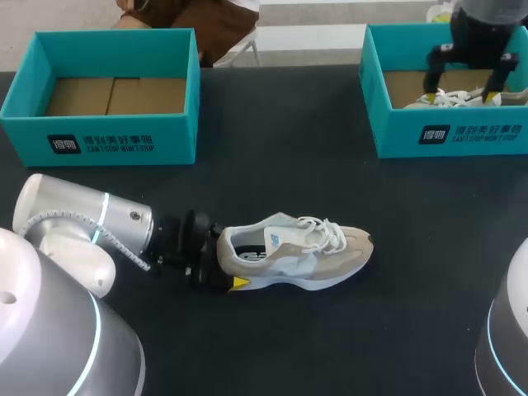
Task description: Take the shoe out of the shoebox, open the shoe tongue, remove and reinsert the insole, then place the shoe into the shoebox
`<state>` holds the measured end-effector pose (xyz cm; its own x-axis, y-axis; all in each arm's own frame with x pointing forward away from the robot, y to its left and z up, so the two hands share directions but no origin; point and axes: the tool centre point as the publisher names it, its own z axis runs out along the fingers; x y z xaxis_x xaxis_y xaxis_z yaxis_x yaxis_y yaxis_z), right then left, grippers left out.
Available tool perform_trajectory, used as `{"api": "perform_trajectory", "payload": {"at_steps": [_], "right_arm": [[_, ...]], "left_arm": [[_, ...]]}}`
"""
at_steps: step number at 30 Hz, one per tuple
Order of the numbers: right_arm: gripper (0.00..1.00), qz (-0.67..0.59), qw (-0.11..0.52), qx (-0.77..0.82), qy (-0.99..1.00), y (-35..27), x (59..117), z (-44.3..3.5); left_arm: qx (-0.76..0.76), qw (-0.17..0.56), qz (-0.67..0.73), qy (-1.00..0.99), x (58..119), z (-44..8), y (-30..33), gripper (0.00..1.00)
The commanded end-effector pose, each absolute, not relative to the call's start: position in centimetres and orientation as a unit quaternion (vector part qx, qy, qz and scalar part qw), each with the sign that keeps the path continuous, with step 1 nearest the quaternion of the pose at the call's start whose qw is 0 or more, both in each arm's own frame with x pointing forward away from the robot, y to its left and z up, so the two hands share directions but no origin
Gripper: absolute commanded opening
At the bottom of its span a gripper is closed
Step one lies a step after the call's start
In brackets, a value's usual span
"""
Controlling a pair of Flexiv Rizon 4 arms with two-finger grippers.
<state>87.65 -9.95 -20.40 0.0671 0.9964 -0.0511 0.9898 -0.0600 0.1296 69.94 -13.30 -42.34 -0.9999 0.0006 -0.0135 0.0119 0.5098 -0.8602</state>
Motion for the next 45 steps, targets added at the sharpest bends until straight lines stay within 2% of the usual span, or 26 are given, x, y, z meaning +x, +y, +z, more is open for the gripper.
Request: {"api": "perform_trajectory", "payload": {"at_steps": [1,5,29,40,45], "right_arm": [[1.00,0.019,0.070,0.723,0.687,-6.7,86.3,-20.7],[1.00,0.011,0.049,0.710,0.703,-2.3,84.5,-21.1],[1.00,0.011,0.049,0.710,0.703,-2.3,84.5,-21.1],[1.00,-0.017,0.070,0.706,0.705,7.4,78.6,-22.8],[1.00,-0.022,0.090,0.716,0.692,10.0,76.5,-23.0]], "left_arm": [[0.004,0.006,-0.493,0.870,70.1,-42.4,-13.3,0.00],[0.004,0.006,-0.493,0.870,70.1,-42.4,-13.3,0.00],[0.004,0.006,-0.493,0.870,70.1,-42.4,-13.3,0.00],[0.004,0.006,-0.493,0.870,70.1,-42.4,-13.3,0.00],[0.004,0.006,-0.493,0.870,70.1,-42.4,-13.3,0.00]]}}
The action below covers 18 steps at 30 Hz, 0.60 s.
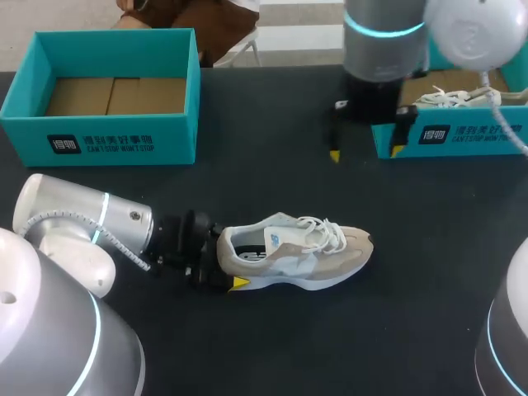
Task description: Take the shoe out of the shoebox, open the shoe tongue, remove and reinsert the insole, then place the shoe into the shoebox
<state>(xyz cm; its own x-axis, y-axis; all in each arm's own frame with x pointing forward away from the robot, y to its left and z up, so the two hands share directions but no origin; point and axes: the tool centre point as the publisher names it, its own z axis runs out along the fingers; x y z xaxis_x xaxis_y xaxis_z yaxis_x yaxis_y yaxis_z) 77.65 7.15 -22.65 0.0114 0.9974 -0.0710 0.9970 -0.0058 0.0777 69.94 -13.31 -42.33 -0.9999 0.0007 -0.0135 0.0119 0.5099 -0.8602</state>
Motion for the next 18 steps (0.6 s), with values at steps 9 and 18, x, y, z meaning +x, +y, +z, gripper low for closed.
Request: {"api": "perform_trajectory", "payload": {"at_steps": [9,18], "right_arm": [[1.00,-0.051,0.123,0.738,0.661,14.0,73.9,-24.4],[1.00,-0.070,0.135,0.753,0.640,16.9,72.0,-26.3]], "left_arm": [[0.004,0.006,-0.493,0.870,70.1,-42.4,-13.3,0.00],[0.004,0.006,-0.493,0.870,70.1,-42.4,-13.3,0.00]]}}
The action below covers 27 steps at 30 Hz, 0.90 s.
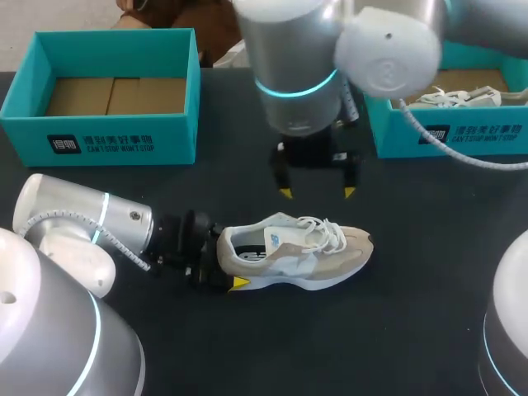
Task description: Take the shoe out of the shoebox, open the shoe tongue, remove and reinsert the insole, then place the shoe into the shoebox
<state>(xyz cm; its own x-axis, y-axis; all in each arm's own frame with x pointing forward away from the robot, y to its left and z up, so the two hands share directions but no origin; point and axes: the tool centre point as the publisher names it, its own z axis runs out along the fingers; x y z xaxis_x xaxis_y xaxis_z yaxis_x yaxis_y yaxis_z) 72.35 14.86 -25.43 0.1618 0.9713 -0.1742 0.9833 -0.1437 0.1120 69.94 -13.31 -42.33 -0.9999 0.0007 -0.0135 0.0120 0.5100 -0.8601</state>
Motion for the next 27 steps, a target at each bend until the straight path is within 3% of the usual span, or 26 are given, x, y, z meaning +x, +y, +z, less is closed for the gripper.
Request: {"api": "perform_trajectory", "payload": {"at_steps": [1,27], "right_arm": [[1.00,-0.071,0.136,0.756,0.636,17.2,71.7,-26.4],[1.00,-0.153,0.170,0.722,0.653,21.2,68.6,-31.5]], "left_arm": [[0.004,0.006,-0.493,0.870,70.1,-42.4,-13.3,0.00],[0.004,0.006,-0.493,0.870,70.1,-42.4,-13.3,0.00]]}}
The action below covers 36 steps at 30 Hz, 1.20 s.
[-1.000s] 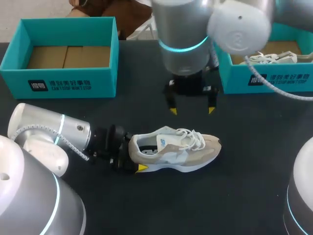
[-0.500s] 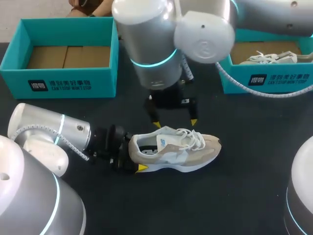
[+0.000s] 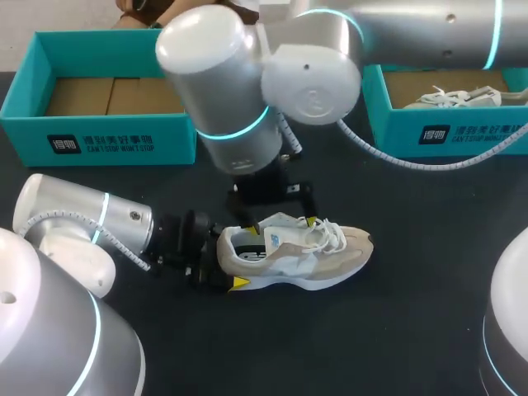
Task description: Take the shoe out of the shoebox, open the shoe tongue, remove and reinsert the insole, then place the shoe into the shoebox
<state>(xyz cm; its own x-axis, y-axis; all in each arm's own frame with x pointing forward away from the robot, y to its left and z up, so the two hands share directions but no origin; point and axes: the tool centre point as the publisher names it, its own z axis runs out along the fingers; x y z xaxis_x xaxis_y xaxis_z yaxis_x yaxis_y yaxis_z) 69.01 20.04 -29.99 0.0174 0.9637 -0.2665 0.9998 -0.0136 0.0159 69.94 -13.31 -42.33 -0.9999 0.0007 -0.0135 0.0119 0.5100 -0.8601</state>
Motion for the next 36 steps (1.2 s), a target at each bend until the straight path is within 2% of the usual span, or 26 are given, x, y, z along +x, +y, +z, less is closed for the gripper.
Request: {"api": "perform_trajectory", "payload": {"at_steps": [1,20,21,22,23,24,26,31,36], "right_arm": [[1.00,-0.157,0.171,0.722,0.651,21.2,68.6,-31.7],[1.00,-0.157,0.162,0.746,0.627,18.6,69.3,-35.4],[0.97,-0.155,0.164,0.746,0.626,18.3,69.4,-35.3],[0.79,-0.157,0.166,0.747,0.624,18.0,69.6,-35.1],[0.69,-0.157,0.166,0.747,0.624,17.8,69.7,-35.0],[0.52,-0.157,0.167,0.747,0.624,17.5,69.8,-34.9],[0.48,-0.160,0.170,0.746,0.624,17.2,69.9,-34.7],[0.23,-0.167,0.172,0.746,0.622,16.5,69.7,-33.5],[0.20,-0.167,0.167,0.749,0.619,16.2,69.1,-31.9]], "left_arm": [[0.004,0.006,-0.493,0.870,70.1,-42.4,-13.3,0.00],[0.004,0.006,-0.493,0.870,70.1,-42.4,-13.3,0.00],[0.004,0.006,-0.493,0.870,70.1,-42.4,-13.3,0.00],[0.004,0.006,-0.493,0.870,70.1,-42.4,-13.3,0.00],[0.004,0.006,-0.493,0.870,70.1,-42.4,-13.3,0.00],[0.004,0.006,-0.493,0.870,70.1,-42.4,-13.3,0.00],[0.004,0.006,-0.493,0.870,70.1,-42.4,-13.3,0.00],[0.004,0.006,-0.493,0.870,70.1,-42.4,-13.3,0.00],[0.004,0.006,-0.493,0.870,70.1,-42.4,-13.3,0.00]]}}
